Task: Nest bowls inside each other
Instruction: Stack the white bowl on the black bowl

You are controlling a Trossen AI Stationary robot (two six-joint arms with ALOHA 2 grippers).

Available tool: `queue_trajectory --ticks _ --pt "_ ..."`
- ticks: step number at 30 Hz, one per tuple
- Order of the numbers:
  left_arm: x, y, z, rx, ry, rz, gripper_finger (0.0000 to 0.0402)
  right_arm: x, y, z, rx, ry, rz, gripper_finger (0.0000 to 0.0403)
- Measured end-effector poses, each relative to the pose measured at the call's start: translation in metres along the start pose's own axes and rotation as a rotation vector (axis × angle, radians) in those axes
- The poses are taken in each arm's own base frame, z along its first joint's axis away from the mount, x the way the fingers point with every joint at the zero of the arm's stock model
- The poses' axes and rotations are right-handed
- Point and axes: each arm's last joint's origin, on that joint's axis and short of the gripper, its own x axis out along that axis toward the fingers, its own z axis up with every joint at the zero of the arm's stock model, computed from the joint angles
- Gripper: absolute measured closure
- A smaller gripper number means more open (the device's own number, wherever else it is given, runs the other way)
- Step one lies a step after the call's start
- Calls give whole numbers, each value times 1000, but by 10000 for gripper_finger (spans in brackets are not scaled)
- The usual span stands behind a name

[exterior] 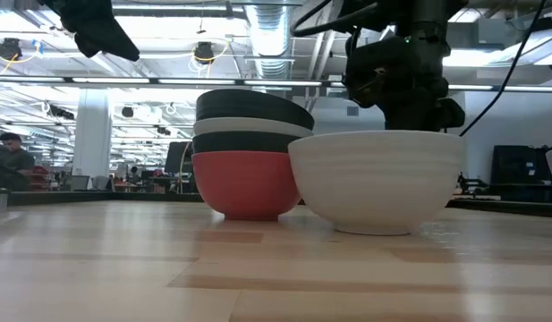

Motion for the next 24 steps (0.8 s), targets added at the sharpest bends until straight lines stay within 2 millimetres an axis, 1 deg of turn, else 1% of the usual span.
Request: queue_trajectory --ticks 4,7,10,16,18,22,24 --pt "0 0 0 0 0 0 349 0 2 1 -3 -10 16 273" --pt "0 0 0 0 0 0 349 0 2 1 -3 -8 20 285" --pt "0 0 0 0 0 0 349 0 2 0 -3 -5 22 313" --pt "0 0 0 7 0 0 349 0 2 1 6 -23 6 387" --pt "0 0 0 17 0 0 349 0 2 1 6 -24 5 392" --pt "0 0 0 19 -1 -1 349 0 2 1 25 -23 4 384" --pt "0 0 0 19 -1 -1 349 -2 2 1 37 -11 2 391"
